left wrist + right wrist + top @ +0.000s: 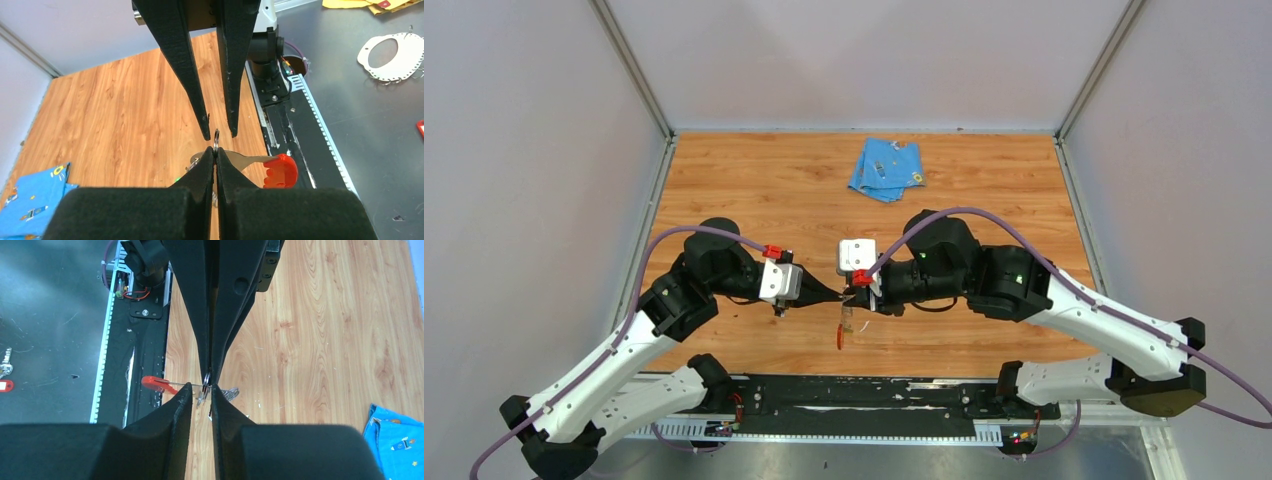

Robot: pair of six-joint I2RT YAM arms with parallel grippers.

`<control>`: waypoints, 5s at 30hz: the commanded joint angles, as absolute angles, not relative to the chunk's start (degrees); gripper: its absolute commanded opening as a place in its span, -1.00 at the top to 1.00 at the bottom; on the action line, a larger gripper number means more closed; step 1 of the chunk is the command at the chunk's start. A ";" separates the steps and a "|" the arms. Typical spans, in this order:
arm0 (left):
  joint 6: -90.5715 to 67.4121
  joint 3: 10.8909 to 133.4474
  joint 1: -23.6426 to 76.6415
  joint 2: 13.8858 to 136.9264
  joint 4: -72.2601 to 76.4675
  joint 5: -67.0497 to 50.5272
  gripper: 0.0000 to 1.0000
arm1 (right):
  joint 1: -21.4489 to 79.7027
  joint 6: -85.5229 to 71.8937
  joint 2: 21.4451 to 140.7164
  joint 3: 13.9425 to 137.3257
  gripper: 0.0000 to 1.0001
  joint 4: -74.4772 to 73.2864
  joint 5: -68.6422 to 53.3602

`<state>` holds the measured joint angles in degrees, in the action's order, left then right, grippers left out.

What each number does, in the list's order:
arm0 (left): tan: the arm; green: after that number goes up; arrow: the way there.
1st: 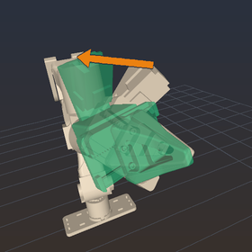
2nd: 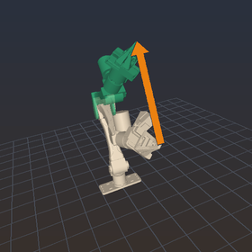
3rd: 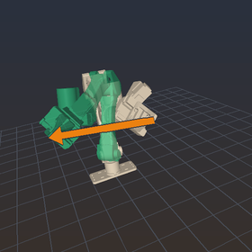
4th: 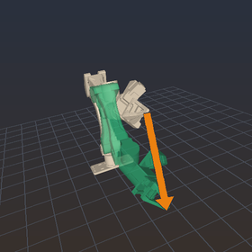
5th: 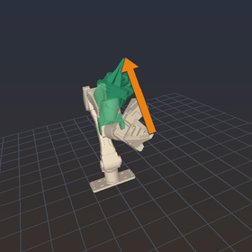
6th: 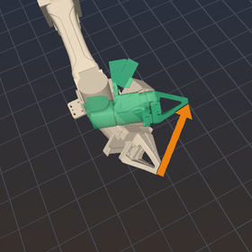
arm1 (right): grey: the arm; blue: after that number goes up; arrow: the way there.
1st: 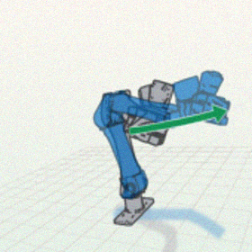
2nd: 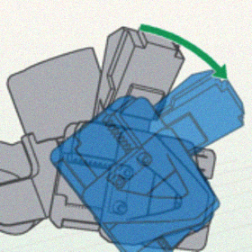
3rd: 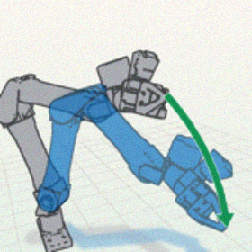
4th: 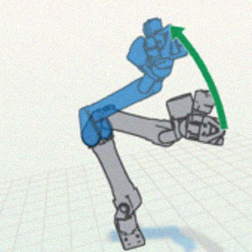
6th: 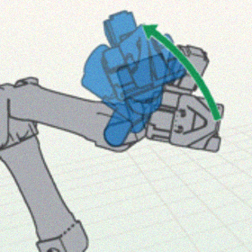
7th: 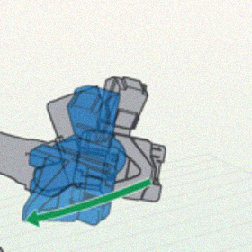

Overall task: Put the keys on the keyring
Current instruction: Adjust the key on the keyring, then pick up the key from the center of the board.

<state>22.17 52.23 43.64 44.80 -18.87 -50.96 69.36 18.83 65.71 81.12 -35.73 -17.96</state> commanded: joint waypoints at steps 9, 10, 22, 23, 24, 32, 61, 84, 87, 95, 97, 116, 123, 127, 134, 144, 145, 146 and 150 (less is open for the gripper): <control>24.65 53.70 43.77 44.31 -19.88 -56.34 1.00 | 68.57 17.45 66.94 82.41 0.99 -34.92 -16.11; 24.89 53.66 43.77 44.23 -20.42 -56.52 1.00 | 68.41 17.30 66.54 82.01 0.99 -34.48 -15.92; 10.35 48.31 43.77 42.05 -10.56 -49.07 0.04 | 62.60 3.86 52.97 61.50 0.99 -5.93 -23.90; 8.42 47.80 43.77 41.79 -9.12 -48.11 0.06 | 62.30 2.74 52.18 59.80 0.99 -3.39 -24.20; 6.86 47.28 43.77 41.67 -7.96 -47.41 0.08 | 62.07 1.85 51.58 58.56 0.99 -1.41 -24.39; 3.59 44.84 43.77 40.78 -4.53 -44.57 0.16 | 61.32 -1.40 50.10 55.37 0.99 4.65 -27.32; 3.69 45.99 43.73 38.80 -6.06 -39.02 1.00 | 59.24 -5.42 52.41 56.18 0.52 3.16 -27.82; 16.23 54.90 26.73 47.20 -29.63 -42.54 1.00 | 48.32 -9.68 54.41 34.10 -0.11 -9.73 -7.79; 23.80 60.33 21.12 49.97 -41.00 -44.25 1.00 | 48.34 -12.06 62.28 31.32 0.02 -3.02 -8.83; 18.32 55.70 20.13 44.28 -38.54 -46.13 1.00 | 48.43 -14.87 71.22 30.87 0.14 4.57 -8.96; 16.76 53.73 20.13 42.56 -37.69 -45.85 1.00 | 48.43 -15.65 72.96 30.20 0.13 6.30 -7.92; 12.79 51.20 20.13 38.96 -37.33 -38.64 1.00 | 48.08 -22.97 82.46 31.89 0.03 7.10 -0.93; 11.08 50.54 20.13 38.31 -37.27 -38.28 1.00 | 46.64 -20.36 85.25 35.09 0.07 8.17 -1.05; 11.27 50.54 20.13 39.36 -37.21 -37.78 1.00 | 45.52 -18.53 86.61 36.91 0.07 8.59 -1.15; 10.82 49.89 20.13 39.52 -36.80 -38.42 1.00 | 44.66 -16.13 89.48 41.65 0.08 8.52 -4.50; 10.31 49.86 20.13 39.12 -36.28 -38.12 1.00 | 43.06 -16.70 85.67 42.02 0.11 4.48 -5.83; 10.22 49.75 20.15 39.19 -36.22 -38.14 1.00 | 42.99 -17.35 84.61 41.56 0.10 3.49 -4.78; 10.09 49.67 20.13 39.23 -36.32 -38.14 1.00 | 42.96 -17.99 83.88 41.16 0.10 2.51 -4.14; 10.03 49.57 20.14 39.12 -36.21 -38.86 1.00 | 42.92 -21.74 82.48 39.40 0.11 0.21 -3.91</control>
<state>11.09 49.89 20.38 39.64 -37.39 -38.15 43.64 -18.09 84.23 41.56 4.86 -5.72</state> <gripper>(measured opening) 0.003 0.451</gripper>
